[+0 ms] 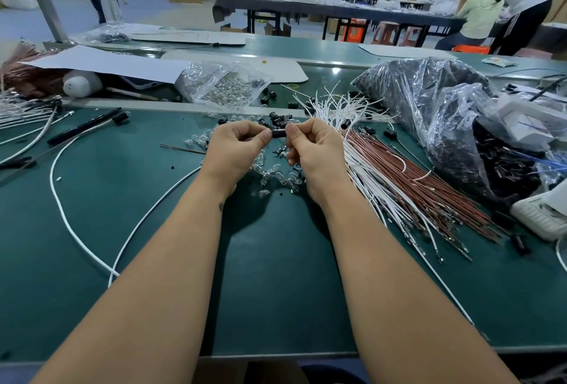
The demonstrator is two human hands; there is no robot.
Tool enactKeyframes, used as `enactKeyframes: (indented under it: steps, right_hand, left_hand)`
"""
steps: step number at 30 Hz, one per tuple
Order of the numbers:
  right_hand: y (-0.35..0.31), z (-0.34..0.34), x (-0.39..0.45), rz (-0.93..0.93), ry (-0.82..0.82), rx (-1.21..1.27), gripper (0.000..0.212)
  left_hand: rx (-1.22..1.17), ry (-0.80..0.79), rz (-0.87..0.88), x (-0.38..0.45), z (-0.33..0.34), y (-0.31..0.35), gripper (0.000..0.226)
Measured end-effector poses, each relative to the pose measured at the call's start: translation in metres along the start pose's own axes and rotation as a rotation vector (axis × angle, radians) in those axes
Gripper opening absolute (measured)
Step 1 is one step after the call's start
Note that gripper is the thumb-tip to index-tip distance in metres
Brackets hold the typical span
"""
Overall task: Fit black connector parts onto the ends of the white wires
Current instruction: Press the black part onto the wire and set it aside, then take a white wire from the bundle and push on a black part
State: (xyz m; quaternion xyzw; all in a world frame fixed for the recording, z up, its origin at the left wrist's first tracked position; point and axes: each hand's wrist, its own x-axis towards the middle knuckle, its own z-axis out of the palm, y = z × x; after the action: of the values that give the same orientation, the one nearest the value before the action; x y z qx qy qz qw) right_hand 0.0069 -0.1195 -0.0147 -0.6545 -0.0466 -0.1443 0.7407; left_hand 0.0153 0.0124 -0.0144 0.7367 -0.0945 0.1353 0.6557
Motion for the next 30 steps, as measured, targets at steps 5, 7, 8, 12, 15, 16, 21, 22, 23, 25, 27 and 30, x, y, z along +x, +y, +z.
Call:
enactKeyframes:
  steps: [5,7,8,12,15,16,21,22,23,25,27,30]
  right_hand:
    - [0.002,0.004,-0.001,-0.032,-0.019,0.025,0.022]
    - [0.001,0.005,-0.001,-0.041,-0.031,0.038,0.022]
    - [0.001,0.005,-0.001,-0.039,-0.034,0.044,0.022]
    - [-0.002,0.006,-0.002,-0.023,-0.013,0.082,0.02]
    - [-0.005,0.01,-0.004,-0.018,0.019,0.061,0.014]
    - [-0.006,0.011,-0.005,-0.028,0.027,0.033,0.01]
    - [-0.011,0.011,-0.009,-0.157,0.129,-0.082,0.017]
    - [-0.012,0.01,-0.009,-0.175,0.15,-0.077,0.017]
    - [-0.014,0.009,-0.009,-0.188,0.175,-0.061,0.016]
    - [-0.017,0.007,-0.009,-0.198,0.223,-0.008,0.011]
    - [-0.019,0.008,-0.009,-0.198,0.23,0.03,0.008]
    - [-0.021,0.011,-0.012,-0.165,0.152,0.009,0.004]
  left_hand:
    - [-0.039,-0.022,-0.026,0.002,-0.003,-0.001,0.013]
    - [-0.054,-0.018,-0.026,0.003,-0.004,-0.002,0.013]
    - [-0.059,-0.016,-0.025,0.004,-0.004,-0.002,0.014]
    - [-0.079,0.005,-0.014,0.003,-0.001,-0.003,0.016]
    - [-0.05,0.042,0.025,0.002,0.002,-0.003,0.011]
    - [-0.04,0.057,0.042,0.002,0.003,-0.003,0.008]
    - [0.111,0.087,0.163,0.0,0.009,0.002,0.009]
    - [0.151,0.073,0.18,0.0,0.009,0.004,0.013]
    - [0.213,0.055,0.191,-0.001,0.007,0.006,0.015]
    - [0.386,0.009,0.203,0.0,-0.001,0.013,0.018]
    - [0.54,-0.037,0.221,0.001,-0.014,0.022,0.025]
    - [0.677,0.004,0.249,0.004,-0.043,0.038,0.029]
